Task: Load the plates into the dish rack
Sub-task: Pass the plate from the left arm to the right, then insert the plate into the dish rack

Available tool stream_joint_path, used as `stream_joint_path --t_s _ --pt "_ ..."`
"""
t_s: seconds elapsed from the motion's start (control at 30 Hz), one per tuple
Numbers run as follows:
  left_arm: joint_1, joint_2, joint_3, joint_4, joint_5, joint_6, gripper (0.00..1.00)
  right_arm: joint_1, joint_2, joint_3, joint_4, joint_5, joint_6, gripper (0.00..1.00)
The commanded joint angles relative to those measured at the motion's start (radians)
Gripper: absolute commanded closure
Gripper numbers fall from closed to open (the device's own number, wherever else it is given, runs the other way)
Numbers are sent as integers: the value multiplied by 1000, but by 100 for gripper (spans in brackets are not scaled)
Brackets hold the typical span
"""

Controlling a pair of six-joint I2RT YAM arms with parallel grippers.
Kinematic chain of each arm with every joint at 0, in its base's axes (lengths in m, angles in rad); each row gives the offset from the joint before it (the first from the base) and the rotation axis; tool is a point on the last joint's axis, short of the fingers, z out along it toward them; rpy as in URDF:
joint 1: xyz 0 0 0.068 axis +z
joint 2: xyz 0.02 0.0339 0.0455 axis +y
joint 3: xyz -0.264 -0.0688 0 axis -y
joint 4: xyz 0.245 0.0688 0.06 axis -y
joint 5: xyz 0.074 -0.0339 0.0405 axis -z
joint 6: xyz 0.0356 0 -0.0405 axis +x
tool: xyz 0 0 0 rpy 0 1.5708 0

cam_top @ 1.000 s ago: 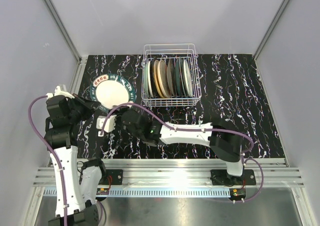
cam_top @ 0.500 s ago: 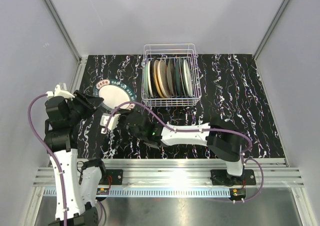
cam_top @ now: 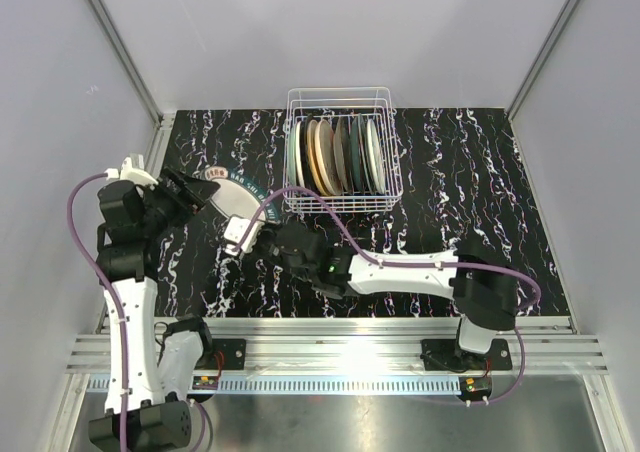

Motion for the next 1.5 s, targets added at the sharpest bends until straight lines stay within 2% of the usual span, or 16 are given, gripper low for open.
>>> stream_joint_path --t_s 0.0,0.03,0.1,0.23,0.43,0.57,0.7,0.9,0.97,1.17,1.33,1.47 --pt "2 8 -40 108 18 32 20 -2 -115 -11 132 -67 132 99" --pt "2 13 -45 117 15 35 18 -3 -124 -25 126 -78 152 99" --pt "2 31 -41 116 26 55 1 -2 -151 -40 110 -98 209 99" --pt "4 68 -31 146 46 55 1 -2 -185 -106 86 -108 289 99" --pt "5 113 41 137 -21 88 1 -3 -294 -248 84 -53 370 99" --pt "5 159 165 99 -102 162 1 -2 -412 -284 -26 36 393 99" --pt "5 183 194 106 -129 182 1 -15 -523 -305 -83 79 402 99" --pt "4 177 84 251 -54 156 1 -155 -687 -295 -218 80 482 99" --pt "4 173 49 275 -63 174 1 -219 -751 -287 -276 56 516 98" --pt "2 182 -25 317 -98 239 1 -322 -911 -321 -302 90 518 100" --pt "2 200 -18 300 -83 236 1 -452 -929 -335 -313 94 550 100" --pt "2 186 -30 284 -78 242 1 -584 -885 -336 -303 -7 619 100"
